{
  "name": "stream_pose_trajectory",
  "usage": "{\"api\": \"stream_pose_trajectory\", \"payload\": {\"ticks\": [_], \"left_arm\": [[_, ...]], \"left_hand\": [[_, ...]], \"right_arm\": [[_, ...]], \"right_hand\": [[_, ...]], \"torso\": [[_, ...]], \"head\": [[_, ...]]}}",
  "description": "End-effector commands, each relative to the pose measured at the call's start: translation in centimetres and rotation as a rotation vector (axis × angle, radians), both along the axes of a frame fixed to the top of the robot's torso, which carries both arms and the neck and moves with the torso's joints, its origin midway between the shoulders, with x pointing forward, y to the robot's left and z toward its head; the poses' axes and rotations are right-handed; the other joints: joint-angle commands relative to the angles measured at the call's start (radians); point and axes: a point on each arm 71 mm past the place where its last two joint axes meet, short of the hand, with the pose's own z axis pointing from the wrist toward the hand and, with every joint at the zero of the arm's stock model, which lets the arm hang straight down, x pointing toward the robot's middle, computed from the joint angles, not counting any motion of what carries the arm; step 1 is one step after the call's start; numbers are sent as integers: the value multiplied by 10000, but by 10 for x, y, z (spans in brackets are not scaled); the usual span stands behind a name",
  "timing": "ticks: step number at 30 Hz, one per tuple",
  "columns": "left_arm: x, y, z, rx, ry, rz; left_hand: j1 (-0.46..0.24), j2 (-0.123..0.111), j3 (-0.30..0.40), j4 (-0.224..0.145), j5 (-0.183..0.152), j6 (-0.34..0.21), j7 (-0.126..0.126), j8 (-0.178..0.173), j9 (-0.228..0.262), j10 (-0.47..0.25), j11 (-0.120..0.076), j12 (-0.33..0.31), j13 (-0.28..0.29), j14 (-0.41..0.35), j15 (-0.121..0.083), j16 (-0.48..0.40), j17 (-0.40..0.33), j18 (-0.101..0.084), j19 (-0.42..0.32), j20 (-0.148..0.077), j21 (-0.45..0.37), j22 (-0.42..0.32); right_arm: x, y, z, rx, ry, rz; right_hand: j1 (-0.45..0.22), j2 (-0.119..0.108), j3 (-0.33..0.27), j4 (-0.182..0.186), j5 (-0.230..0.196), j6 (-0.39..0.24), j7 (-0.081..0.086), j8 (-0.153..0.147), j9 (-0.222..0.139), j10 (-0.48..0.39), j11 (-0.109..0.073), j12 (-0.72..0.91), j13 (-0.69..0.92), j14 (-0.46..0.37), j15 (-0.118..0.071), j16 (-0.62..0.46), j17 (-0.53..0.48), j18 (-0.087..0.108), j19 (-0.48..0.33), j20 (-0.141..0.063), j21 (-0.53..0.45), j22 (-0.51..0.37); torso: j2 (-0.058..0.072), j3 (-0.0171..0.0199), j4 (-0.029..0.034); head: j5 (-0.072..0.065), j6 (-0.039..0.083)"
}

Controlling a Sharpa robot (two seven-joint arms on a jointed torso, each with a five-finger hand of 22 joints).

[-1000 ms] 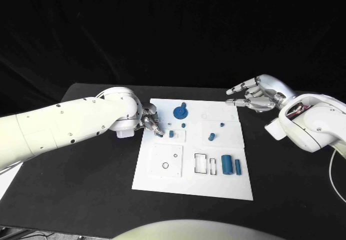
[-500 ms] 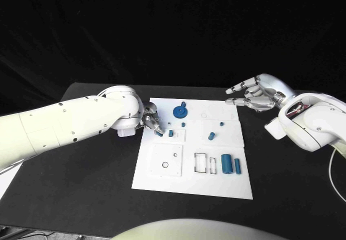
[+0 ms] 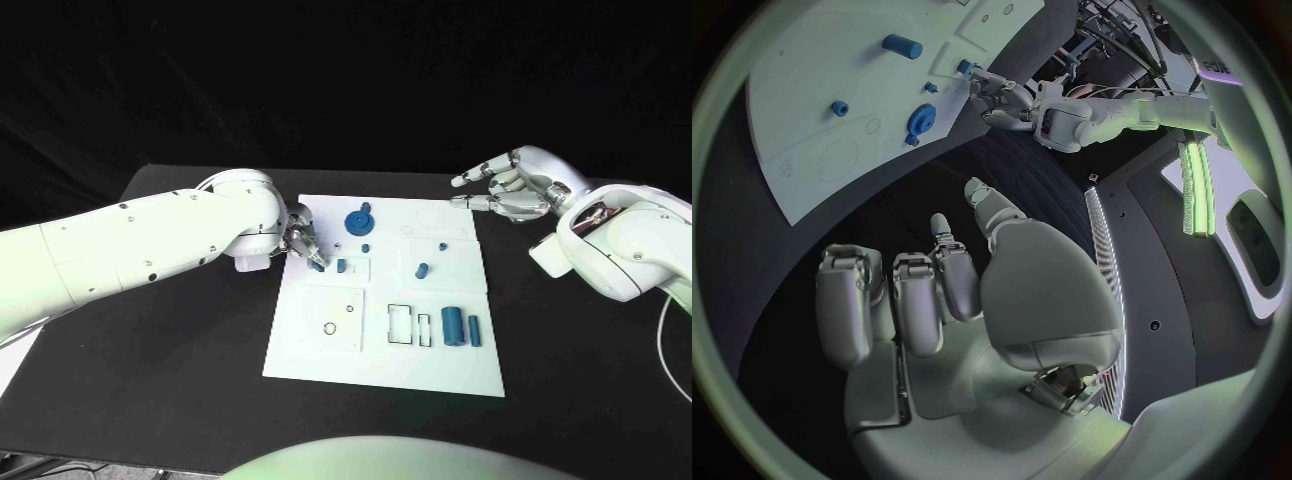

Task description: Assemble the parts on the task board

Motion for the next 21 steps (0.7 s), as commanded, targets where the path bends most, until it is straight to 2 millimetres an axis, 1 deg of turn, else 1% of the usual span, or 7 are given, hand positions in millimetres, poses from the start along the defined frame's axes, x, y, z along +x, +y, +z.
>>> {"api": "stream_pose_trajectory", "payload": {"ticks": [1, 12, 21], "left_arm": [[-5, -1, -10, 379, 554, -24], [-4, -3, -10, 339, 448, 44], [-4, -4, -9, 323, 395, 103]], "left_hand": [[-118, 12, -110, 6, -58, 204, -124, 27, -10, 99, 10, 88, 38, 1051, -75, 31, 2629, -69, 792, -71, 81, 2075], [-496, 109, -411, 236, -46, 359, -165, 29, -34, 210, -23, 188, 156, 1051, -99, 31, 2629, -101, 844, -93, 187, 2192], [-545, 105, -460, 254, -47, 392, -176, 32, -36, 232, -29, 209, 180, 1051, -102, 31, 2629, -101, 844, -95, 186, 2192]], "right_arm": [[-1, 1, 0, -39, 34, 119], [-1, 1, 0, -40, 29, 115], [-1, 1, 0, -41, 30, 111]], "right_hand": [[-37, 80, -52, -18, 45, 30, -8, -11, 7, -16, -47, -36, 1061, 826, -2, -32, 1776, 15, -71, -11, -48, 4], [-37, 80, -52, -18, 45, 30, -8, -11, 7, -16, -47, -36, 1061, 826, -2, -32, 1776, 15, -71, -11, -48, 4], [-37, 80, -52, -18, 45, 30, -8, -11, 7, -16, -47, -36, 1061, 826, -2, -32, 1776, 15, -71, -11, -48, 4]], "torso": [[0, -7, 0], [0, -6, 2], [-3, -6, 2]], "head": [[-9, -14], [-43, -49], [-67, -42]]}}
